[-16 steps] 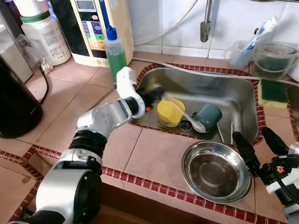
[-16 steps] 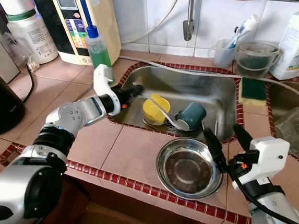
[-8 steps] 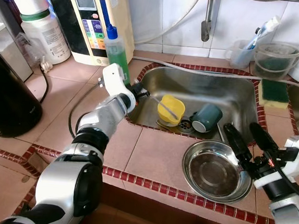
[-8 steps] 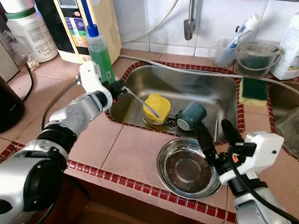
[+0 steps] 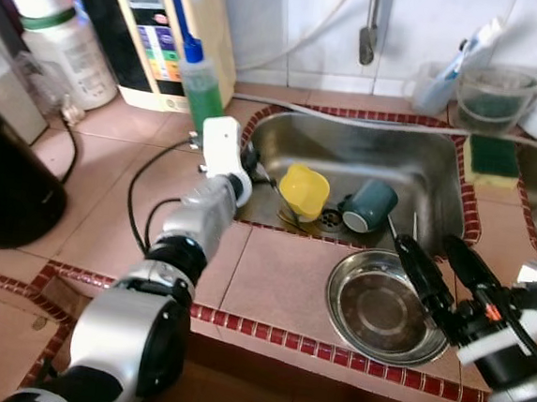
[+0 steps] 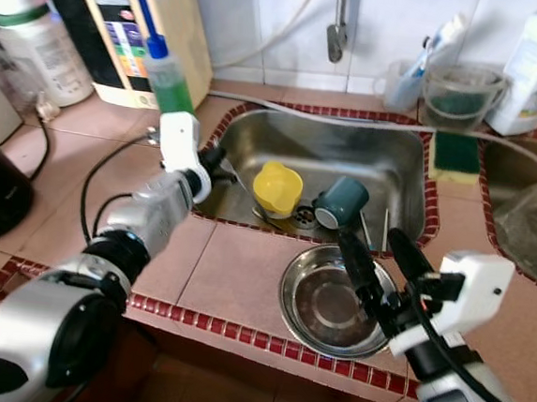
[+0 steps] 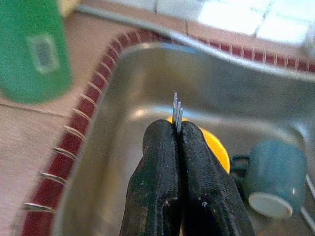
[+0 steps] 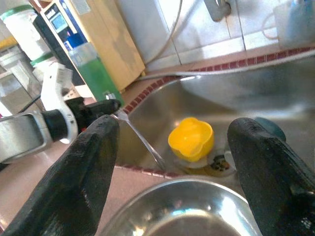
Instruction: Kitchen organization
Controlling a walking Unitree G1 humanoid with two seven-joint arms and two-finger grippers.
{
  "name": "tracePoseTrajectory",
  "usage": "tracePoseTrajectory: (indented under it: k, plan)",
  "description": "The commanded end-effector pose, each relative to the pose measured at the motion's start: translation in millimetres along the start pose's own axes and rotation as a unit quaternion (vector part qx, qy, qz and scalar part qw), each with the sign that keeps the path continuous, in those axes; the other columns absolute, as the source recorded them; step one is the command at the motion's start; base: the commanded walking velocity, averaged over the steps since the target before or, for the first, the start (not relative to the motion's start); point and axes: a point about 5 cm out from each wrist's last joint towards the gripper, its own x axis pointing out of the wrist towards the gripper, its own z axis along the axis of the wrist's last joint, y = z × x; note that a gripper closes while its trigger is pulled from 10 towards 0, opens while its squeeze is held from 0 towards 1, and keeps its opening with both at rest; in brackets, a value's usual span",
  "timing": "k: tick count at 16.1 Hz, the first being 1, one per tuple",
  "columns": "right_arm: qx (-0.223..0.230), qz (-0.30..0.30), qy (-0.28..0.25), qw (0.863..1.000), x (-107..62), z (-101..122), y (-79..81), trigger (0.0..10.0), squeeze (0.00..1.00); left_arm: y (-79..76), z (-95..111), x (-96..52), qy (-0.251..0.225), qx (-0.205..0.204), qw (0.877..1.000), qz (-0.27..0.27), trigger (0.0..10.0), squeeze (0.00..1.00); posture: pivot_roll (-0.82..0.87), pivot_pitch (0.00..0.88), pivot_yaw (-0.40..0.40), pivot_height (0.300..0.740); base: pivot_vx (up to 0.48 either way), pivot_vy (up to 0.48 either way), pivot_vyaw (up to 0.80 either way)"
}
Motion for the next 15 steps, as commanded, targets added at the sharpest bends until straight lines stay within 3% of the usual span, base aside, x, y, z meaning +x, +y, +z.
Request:
tracePoseTrajectory:
  k: [1, 8, 9, 10, 15]
  plan:
    - [0.002, 0.014, 0.001, 1.000, -6.0, 4, 8.2, 10.0, 0.00, 3.1, -9, -1.7, 0.009, 0.025, 1.000, -0.008, 10.0, 0.00, -0.31, 0.182, 0.200, 0.732, 0.000, 0.000, 0.00]
    - [0.023, 0.015, 0.014, 1.000, -17.9, 2, 18.2, 10.0, 0.00, 6.5, -28, -5.1, 0.039, 0.007, 0.999, -0.008, 10.0, 0.00, -0.34, 0.191, 0.217, 0.732, 0.000, 0.000, 0.00]
    - [0.025, 0.015, 0.015, 0.999, -18.3, 3, 18.7, 10.0, 0.00, 8.8, -28, -5.5, 0.040, -0.001, 0.999, -0.011, 10.0, 0.98, -0.34, 0.191, 0.217, 0.732, 0.000, 0.000, 0.00]
    - [0.025, 0.015, 0.015, 0.999, -17.9, 3, 18.7, 10.0, 0.00, 11.0, -28, -6.1, 0.040, -0.023, 0.999, -0.021, 10.0, 1.00, -0.33, 0.183, 0.218, 0.732, 0.000, 0.000, 0.00]
    - [0.023, 0.021, 0.014, 0.999, -13.4, 1, 18.4, 10.0, 0.00, 16.4, -26, -6.5, 0.042, -0.029, 0.999, -0.017, 10.0, 1.00, -0.31, 0.167, 0.213, 0.732, 0.000, 0.000, 0.00]
